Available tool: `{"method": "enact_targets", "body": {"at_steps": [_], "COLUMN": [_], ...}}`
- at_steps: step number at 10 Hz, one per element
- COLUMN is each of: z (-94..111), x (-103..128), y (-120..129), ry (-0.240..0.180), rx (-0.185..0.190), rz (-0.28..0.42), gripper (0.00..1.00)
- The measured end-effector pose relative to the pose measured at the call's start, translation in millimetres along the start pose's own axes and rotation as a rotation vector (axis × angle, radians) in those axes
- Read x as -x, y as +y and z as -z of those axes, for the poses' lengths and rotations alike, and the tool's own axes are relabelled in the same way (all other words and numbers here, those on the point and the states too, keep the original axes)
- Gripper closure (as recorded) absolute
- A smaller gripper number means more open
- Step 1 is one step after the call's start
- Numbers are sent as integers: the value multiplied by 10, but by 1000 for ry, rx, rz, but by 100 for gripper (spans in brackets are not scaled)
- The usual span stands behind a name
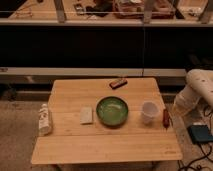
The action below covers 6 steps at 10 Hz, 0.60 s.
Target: Place the pepper on the white sponge
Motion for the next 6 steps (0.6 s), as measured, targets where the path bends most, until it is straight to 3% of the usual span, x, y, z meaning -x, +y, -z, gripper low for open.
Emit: {"method": "enact_targets", "body": {"at_steps": [4,6], "z": [-121,-196], "x": [-48,-48], "y": [-95,-39], "ry": [27,35], "rx": [-91,-113], "rz": [127,159], "gripper": [51,31]}}
